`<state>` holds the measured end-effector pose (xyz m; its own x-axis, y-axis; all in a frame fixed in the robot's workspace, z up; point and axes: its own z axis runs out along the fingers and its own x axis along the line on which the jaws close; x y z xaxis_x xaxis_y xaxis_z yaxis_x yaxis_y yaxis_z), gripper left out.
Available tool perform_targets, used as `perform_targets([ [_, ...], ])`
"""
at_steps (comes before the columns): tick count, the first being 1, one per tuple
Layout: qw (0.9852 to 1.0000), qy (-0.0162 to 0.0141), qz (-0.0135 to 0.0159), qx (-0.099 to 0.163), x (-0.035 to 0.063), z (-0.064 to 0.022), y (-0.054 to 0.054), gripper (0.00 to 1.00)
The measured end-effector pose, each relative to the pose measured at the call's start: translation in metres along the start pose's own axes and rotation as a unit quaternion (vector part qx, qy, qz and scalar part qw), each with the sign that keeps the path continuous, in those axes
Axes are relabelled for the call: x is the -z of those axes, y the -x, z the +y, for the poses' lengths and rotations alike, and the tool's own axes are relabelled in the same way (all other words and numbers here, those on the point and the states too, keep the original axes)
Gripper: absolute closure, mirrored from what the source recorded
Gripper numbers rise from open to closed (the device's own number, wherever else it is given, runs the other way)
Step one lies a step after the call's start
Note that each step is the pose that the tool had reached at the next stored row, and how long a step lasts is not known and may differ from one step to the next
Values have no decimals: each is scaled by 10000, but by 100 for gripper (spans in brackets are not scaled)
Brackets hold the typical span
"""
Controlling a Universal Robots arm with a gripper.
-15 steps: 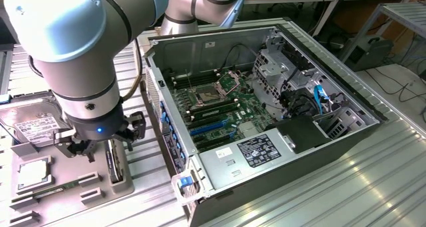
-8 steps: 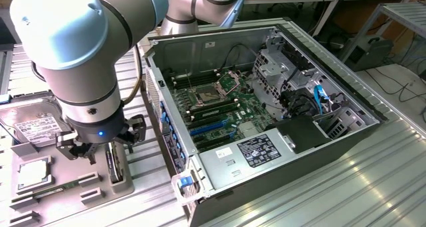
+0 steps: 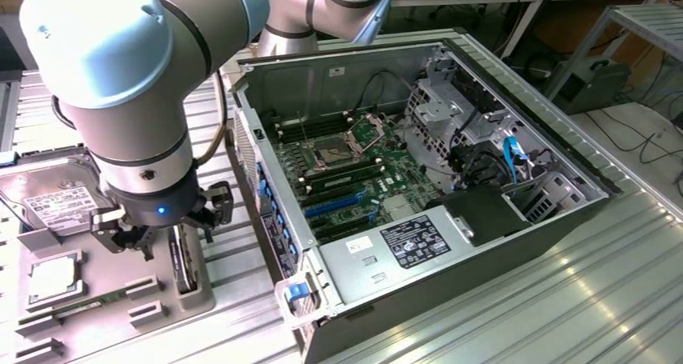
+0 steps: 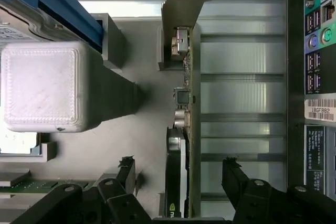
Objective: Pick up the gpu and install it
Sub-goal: 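Pick up the gpu and move the gpu toward the slot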
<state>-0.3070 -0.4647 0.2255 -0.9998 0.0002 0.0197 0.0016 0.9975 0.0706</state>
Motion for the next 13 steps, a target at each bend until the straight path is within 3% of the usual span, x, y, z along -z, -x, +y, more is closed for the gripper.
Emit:
perform_targets([
  [4, 10000, 2, -2, 0, -21, 53, 1, 24],
  [13, 10000, 1, -30, -2, -85, 22, 1, 24],
])
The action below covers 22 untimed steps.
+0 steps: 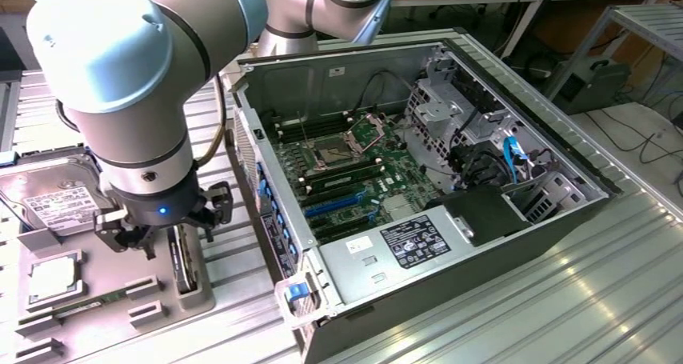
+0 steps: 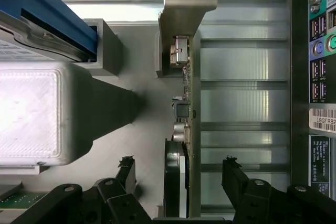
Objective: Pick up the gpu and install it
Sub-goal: 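Pick up the gpu and move the gpu toward the slot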
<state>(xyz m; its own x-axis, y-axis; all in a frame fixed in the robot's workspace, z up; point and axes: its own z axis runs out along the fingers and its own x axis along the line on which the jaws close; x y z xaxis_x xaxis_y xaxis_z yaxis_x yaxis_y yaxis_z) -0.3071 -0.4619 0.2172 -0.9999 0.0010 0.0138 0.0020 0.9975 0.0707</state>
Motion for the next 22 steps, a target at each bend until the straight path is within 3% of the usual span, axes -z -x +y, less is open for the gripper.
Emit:
perform_targets([
  [5, 10000, 0, -1, 0, -1, 0, 0, 38],
  [9, 10000, 0, -1, 0, -1, 0, 0, 63],
  [22, 10000, 2, -2, -14, -8, 0, -34, 63],
])
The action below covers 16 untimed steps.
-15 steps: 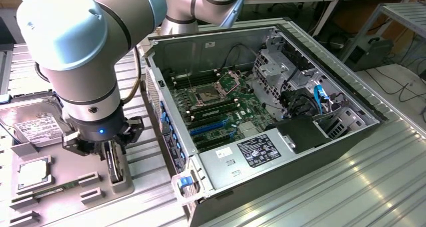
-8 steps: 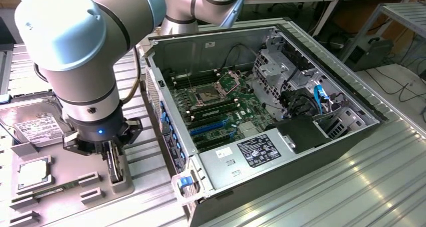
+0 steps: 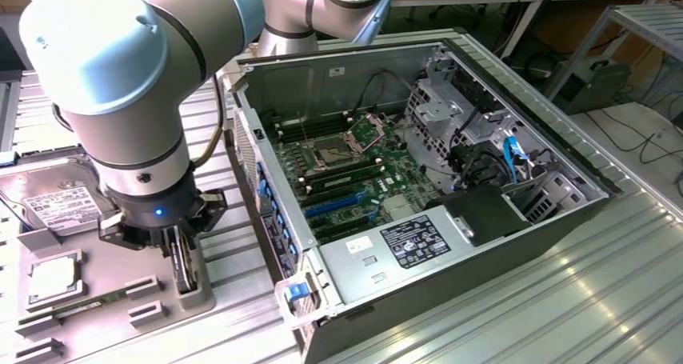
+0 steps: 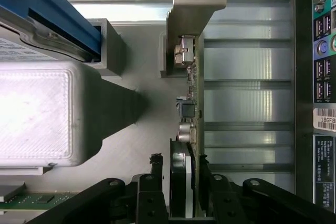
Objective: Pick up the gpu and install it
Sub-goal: 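Pick up the gpu and move the gpu toward the slot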
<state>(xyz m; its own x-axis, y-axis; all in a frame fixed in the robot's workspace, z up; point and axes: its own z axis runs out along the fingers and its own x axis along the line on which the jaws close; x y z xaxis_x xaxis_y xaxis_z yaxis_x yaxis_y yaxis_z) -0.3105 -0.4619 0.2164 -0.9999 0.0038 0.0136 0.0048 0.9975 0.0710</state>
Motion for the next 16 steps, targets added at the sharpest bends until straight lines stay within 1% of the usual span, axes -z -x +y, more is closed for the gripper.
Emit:
perform_targets([
  [11, 10000, 0, 0, 0, -4, 0, 10, 64],
  [12, 10000, 0, 0, 0, -4, -1, 10, 71],
  [16, 10000, 0, 0, 0, -4, -1, 10, 71],
])
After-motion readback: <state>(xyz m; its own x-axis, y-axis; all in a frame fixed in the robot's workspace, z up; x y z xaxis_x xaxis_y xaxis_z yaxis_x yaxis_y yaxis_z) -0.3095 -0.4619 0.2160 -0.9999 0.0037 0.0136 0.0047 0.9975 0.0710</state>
